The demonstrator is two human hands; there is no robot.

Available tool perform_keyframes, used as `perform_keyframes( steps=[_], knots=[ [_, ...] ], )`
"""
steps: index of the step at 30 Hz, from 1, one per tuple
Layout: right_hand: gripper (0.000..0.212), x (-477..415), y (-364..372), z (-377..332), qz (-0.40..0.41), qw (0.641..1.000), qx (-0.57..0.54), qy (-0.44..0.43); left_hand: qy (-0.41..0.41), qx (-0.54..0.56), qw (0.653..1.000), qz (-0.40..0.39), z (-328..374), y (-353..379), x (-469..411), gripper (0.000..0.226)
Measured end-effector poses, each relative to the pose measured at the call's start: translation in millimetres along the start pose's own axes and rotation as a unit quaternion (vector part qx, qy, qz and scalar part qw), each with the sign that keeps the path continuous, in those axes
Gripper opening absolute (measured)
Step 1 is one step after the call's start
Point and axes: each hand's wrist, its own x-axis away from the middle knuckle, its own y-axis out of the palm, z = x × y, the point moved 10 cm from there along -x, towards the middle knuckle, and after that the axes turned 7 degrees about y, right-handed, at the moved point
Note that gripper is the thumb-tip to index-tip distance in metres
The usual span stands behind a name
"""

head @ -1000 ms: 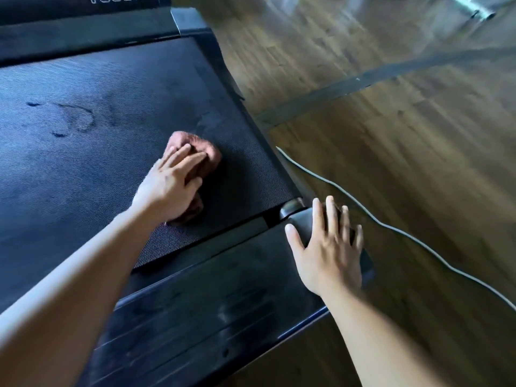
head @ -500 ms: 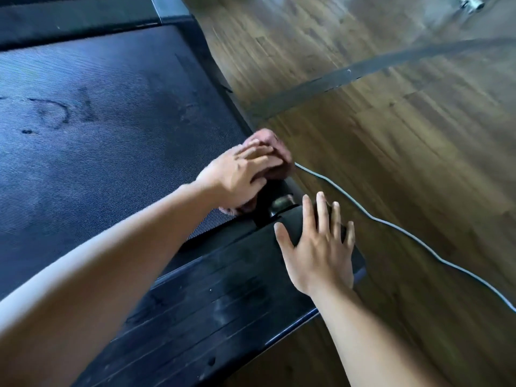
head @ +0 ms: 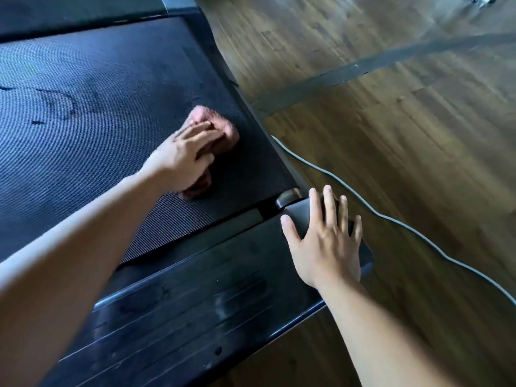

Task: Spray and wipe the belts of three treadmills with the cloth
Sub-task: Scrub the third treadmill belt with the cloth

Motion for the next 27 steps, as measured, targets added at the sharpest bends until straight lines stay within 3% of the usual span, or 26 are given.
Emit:
perform_keyframes(
  steps=[4, 11, 18, 27],
  knots=[
    [0.083, 0, 3, 1, -0.01, 1.0, -0.001, 0.006, -0.054, -0.023, 0.998, -0.009, -1, 15, -56, 0.057],
    [0.085, -2, 3, 2, -0.003, 1.0, -0.011, 0.014, 0.098, -0.028, 0.992, -0.074, 97, 57, -54, 0.064],
    [0.085, -2, 0, 0, 0.013, 1.0, -0.006, 0.016, 0.178, 0.024, 0.981, -0.07, 132, 56, 8, 0.048],
    [0.076, 4, -9, -6, 0.029, 1.0, -0.008, -0.006, 0.118, 0.053, 0.991, -0.02, 97, 12, 64, 0.044]
  ],
)
